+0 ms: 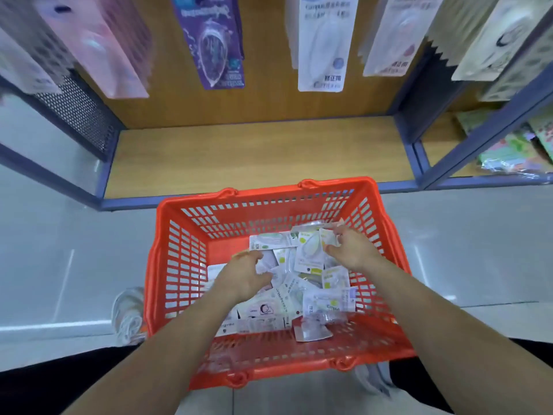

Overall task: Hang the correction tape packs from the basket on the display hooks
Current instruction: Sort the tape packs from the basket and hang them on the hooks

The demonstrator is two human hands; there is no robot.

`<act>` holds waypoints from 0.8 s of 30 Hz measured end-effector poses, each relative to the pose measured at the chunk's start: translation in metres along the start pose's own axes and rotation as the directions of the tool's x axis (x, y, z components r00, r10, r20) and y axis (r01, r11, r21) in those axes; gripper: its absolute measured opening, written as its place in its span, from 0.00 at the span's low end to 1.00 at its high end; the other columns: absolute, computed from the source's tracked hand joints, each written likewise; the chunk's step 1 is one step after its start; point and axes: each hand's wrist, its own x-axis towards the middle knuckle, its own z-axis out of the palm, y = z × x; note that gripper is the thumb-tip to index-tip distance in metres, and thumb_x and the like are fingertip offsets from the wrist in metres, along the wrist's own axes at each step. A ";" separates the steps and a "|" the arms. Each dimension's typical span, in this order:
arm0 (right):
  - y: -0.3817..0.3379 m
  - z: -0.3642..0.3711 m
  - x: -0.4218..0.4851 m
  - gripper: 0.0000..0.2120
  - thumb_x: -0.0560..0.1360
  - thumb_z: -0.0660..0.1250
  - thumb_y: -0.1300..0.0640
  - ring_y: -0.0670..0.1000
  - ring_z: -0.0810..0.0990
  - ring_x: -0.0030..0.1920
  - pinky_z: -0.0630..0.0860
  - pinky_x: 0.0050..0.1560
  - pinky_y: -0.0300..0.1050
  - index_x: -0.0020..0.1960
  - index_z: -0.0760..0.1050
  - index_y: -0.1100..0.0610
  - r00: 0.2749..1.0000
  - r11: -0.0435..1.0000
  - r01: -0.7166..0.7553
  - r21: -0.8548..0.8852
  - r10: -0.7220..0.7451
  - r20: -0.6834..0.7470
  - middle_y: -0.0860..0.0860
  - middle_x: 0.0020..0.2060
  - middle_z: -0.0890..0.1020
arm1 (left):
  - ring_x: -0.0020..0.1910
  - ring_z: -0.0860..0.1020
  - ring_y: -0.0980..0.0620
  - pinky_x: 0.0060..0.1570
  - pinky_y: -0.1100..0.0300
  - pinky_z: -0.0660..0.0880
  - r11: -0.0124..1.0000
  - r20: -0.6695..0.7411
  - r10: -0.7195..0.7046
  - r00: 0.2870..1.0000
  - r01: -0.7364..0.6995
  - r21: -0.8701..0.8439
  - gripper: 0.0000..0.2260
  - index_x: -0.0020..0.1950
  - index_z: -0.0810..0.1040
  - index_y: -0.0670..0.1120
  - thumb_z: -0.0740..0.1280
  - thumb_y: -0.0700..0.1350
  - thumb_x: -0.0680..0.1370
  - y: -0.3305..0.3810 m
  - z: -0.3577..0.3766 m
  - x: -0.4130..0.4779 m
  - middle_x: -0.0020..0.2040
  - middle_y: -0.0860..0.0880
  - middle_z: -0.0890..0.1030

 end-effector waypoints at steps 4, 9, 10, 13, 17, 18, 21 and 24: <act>0.016 0.031 0.021 0.32 0.81 0.67 0.50 0.61 0.69 0.73 0.69 0.68 0.50 0.80 0.60 0.59 0.998 0.997 -0.067 -0.027 0.067 0.005 0.59 0.76 0.66 | 0.71 0.72 0.45 0.68 0.54 0.70 0.999 -0.046 -0.006 0.999 0.004 -0.032 0.28 0.76 0.70 0.48 0.70 0.53 0.78 -0.001 0.021 0.042 0.73 0.46 0.73; 0.021 0.069 0.031 0.33 0.81 0.64 0.48 0.62 0.68 0.73 0.67 0.72 0.55 0.80 0.58 0.59 0.999 0.989 -0.033 -0.141 0.030 -0.026 0.60 0.77 0.65 | 0.74 0.67 0.45 0.70 0.49 0.70 1.000 -0.146 0.009 0.989 -0.007 0.017 0.29 0.78 0.67 0.50 0.68 0.54 0.78 -0.002 0.030 0.087 0.77 0.49 0.66; 0.020 0.076 0.033 0.34 0.81 0.64 0.47 0.63 0.68 0.73 0.65 0.72 0.57 0.80 0.56 0.59 0.998 0.984 -0.048 -0.173 0.040 -0.050 0.60 0.78 0.62 | 0.75 0.66 0.45 0.70 0.49 0.70 1.000 -0.138 0.007 0.990 -0.005 0.015 0.30 0.79 0.66 0.50 0.68 0.55 0.78 -0.005 0.032 0.092 0.79 0.50 0.64; 0.020 0.086 0.035 0.33 0.79 0.65 0.47 0.65 0.69 0.71 0.69 0.69 0.59 0.78 0.58 0.59 0.992 0.987 -0.080 -0.138 0.066 -0.103 0.59 0.76 0.64 | 0.73 0.66 0.45 0.68 0.51 0.70 0.998 -0.140 0.028 0.990 -0.020 0.063 0.31 0.80 0.62 0.52 0.67 0.56 0.79 -0.016 0.041 0.096 0.77 0.50 0.63; 0.023 0.085 0.038 0.24 0.78 0.68 0.55 0.59 0.76 0.63 0.73 0.63 0.53 0.72 0.70 0.58 0.988 0.999 0.040 -0.009 -0.041 -0.147 0.55 0.62 0.78 | 0.66 0.63 0.46 0.67 0.52 0.67 0.993 -0.221 0.016 0.975 0.010 0.116 0.28 0.78 0.67 0.54 0.65 0.59 0.79 -0.025 0.046 0.090 0.66 0.50 0.67; 0.024 0.085 0.037 0.22 0.78 0.68 0.57 0.58 0.76 0.62 0.74 0.62 0.52 0.72 0.72 0.57 0.987 0.998 0.062 0.017 -0.059 -0.148 0.54 0.61 0.78 | 0.66 0.63 0.46 0.66 0.53 0.67 0.996 -0.227 0.000 0.974 0.020 0.089 0.27 0.77 0.69 0.55 0.65 0.60 0.79 -0.027 0.046 0.089 0.65 0.50 0.66; 0.024 0.083 0.038 0.20 0.79 0.67 0.61 0.56 0.78 0.61 0.74 0.63 0.49 0.70 0.73 0.54 0.990 0.993 0.058 0.102 -0.045 -0.130 0.53 0.63 0.74 | 0.62 0.69 0.48 0.62 0.53 0.72 0.995 -0.181 -0.058 0.982 0.043 -0.086 0.24 0.69 0.71 0.54 0.72 0.57 0.76 -0.032 0.042 0.084 0.65 0.50 0.65; 0.025 0.082 0.043 0.21 0.79 0.69 0.59 0.58 0.77 0.63 0.72 0.67 0.51 0.71 0.70 0.57 0.995 0.995 -0.025 0.097 0.035 -0.095 0.55 0.67 0.72 | 0.56 0.75 0.49 0.54 0.49 0.78 0.984 -0.124 -0.094 0.988 0.074 -0.161 0.21 0.59 0.67 0.52 0.76 0.49 0.74 -0.038 0.042 0.078 0.64 0.51 0.68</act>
